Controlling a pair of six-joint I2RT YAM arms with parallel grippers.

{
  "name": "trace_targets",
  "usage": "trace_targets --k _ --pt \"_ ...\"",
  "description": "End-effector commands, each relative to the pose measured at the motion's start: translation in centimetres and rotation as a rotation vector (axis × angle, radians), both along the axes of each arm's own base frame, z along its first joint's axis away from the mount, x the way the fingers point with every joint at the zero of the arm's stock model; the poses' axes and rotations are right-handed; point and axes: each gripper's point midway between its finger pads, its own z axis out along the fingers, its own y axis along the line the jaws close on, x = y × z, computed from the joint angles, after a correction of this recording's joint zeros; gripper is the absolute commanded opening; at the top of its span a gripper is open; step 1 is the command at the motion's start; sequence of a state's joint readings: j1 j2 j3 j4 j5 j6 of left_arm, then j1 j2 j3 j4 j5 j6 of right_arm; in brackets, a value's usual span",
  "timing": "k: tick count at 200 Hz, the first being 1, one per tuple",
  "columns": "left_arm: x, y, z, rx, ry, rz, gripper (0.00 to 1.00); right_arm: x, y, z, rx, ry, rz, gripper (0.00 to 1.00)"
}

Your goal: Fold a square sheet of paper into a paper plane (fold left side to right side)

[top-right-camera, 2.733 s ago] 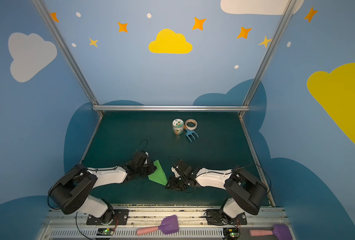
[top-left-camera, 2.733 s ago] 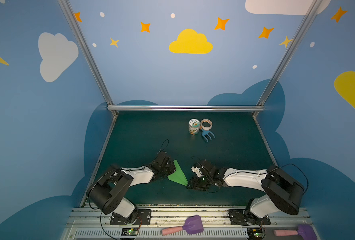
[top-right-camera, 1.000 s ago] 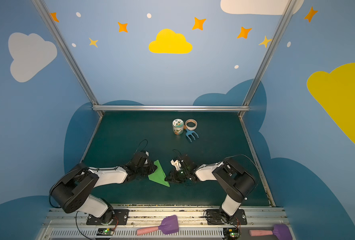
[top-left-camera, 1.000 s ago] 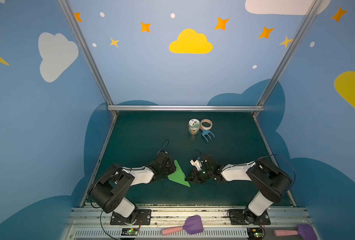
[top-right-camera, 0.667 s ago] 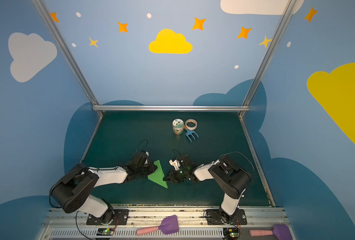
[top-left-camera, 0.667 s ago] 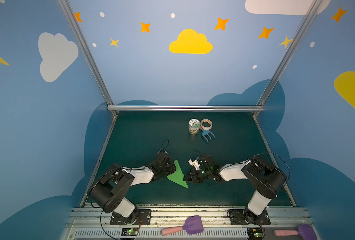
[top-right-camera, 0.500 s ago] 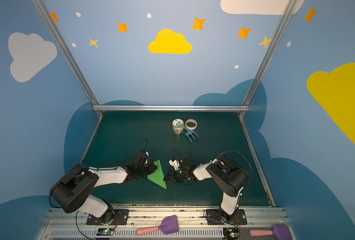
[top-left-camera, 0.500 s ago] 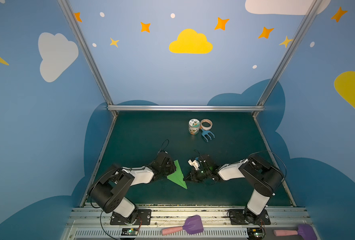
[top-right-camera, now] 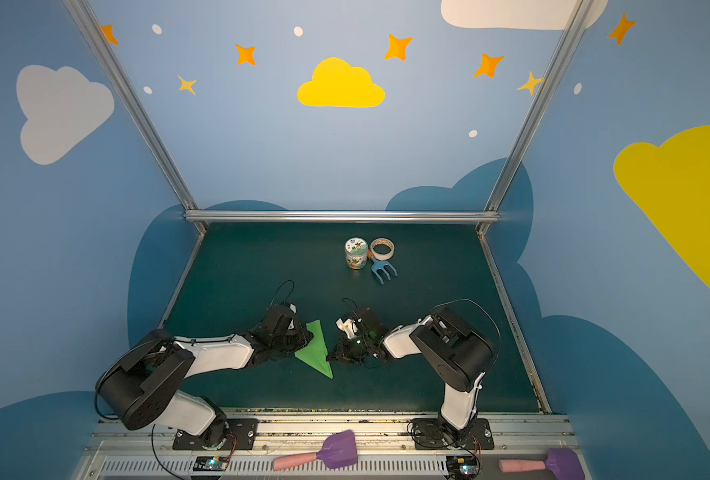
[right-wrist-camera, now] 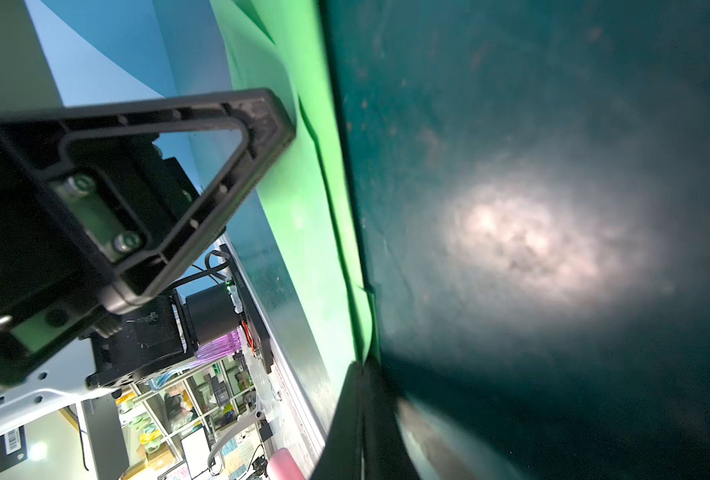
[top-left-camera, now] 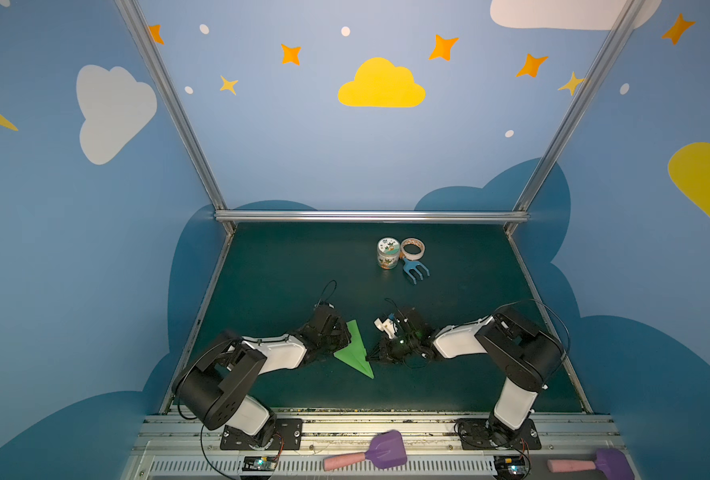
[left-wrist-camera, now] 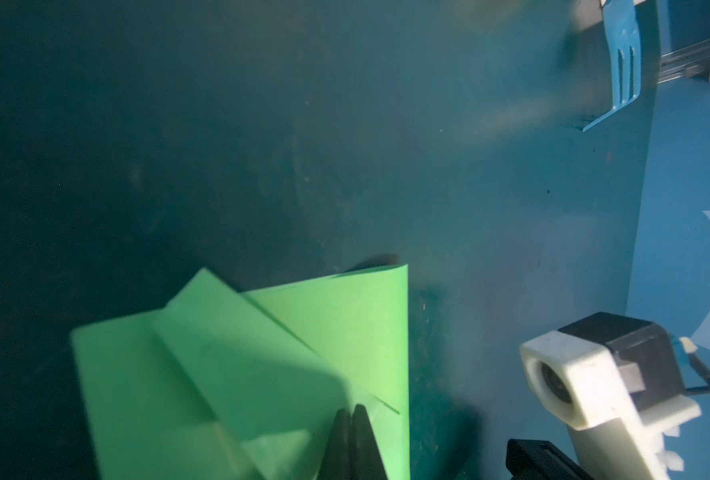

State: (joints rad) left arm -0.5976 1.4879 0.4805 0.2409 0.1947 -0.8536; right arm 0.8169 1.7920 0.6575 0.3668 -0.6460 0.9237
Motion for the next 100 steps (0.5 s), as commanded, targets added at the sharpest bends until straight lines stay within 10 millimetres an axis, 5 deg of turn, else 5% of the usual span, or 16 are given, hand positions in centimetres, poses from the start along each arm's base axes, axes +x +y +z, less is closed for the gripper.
trace_targets --k 1,19,40,69,100 --pt "-1.0 0.8 0.5 0.053 0.053 -0.027 0.20 0.9 -0.8 0.6 -0.043 -0.019 -0.047 0.00" --pt "0.1 -0.1 4.1 0.001 0.007 -0.044 0.41 1.2 -1.5 1.8 -0.054 -0.043 -0.060 0.00" --pt "1.4 0.2 8.2 -0.033 -0.060 -0.012 0.54 2.5 -2.2 4.5 -0.059 -0.106 -0.080 0.00" --pt "2.7 2.1 12.2 -0.093 -0.128 0.050 0.57 3.7 -4.5 7.5 -0.113 -0.187 -0.107 0.00" --pt "3.0 4.5 13.4 -0.110 -0.144 0.107 0.58 5.2 -8.0 10.7 -0.206 -0.283 -0.137 0.00"
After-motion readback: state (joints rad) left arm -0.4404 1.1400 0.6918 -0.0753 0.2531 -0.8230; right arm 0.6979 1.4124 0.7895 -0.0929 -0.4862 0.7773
